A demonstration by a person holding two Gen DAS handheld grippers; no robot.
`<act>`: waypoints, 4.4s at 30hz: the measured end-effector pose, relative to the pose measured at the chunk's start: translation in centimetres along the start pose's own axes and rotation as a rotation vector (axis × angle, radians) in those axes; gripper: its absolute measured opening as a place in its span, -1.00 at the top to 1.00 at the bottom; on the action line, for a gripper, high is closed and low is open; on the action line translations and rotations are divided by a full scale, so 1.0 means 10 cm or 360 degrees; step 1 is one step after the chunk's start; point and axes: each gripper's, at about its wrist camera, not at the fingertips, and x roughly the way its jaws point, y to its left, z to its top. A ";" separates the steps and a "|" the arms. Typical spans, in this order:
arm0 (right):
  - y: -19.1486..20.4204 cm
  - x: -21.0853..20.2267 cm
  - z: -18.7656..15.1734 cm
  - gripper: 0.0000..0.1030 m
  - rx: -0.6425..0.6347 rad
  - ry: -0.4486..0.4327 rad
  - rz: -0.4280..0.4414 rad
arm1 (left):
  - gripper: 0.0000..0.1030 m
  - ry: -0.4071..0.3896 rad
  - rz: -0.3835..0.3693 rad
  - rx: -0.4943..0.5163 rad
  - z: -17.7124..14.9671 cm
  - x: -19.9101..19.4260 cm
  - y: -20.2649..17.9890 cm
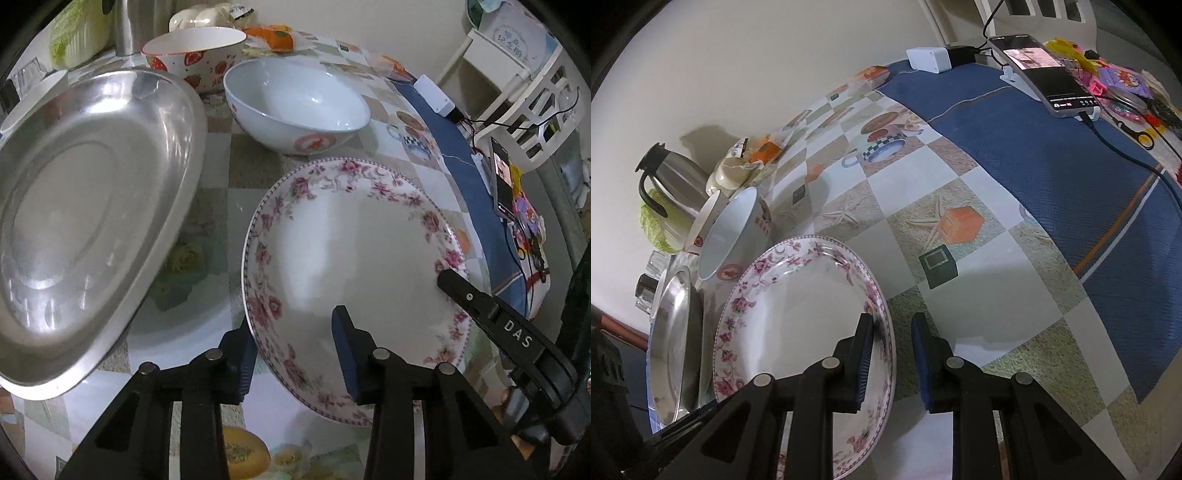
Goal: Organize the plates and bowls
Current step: 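Close both grippers on the floral plate rim and lift it, then carry the floral plate with both grippers over the steel basin, then lower the floral plate into the steel basin with both grippers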
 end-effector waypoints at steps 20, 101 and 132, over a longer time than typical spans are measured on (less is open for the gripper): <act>0.05 -0.16 -0.02 0.58 -0.0091 -0.0045 0.0034 | 0.54 -0.0192 -0.0029 0.0153 0.08 -0.17 -0.09; 2.82 0.07 -0.35 0.58 -0.0708 -0.0003 0.0262 | 0.54 -0.0579 0.0013 -0.0354 0.23 -1.25 2.22; 2.53 0.47 -0.37 0.57 -0.0649 0.0168 0.0113 | 0.54 -0.0386 0.0212 -0.0168 0.29 -0.85 1.97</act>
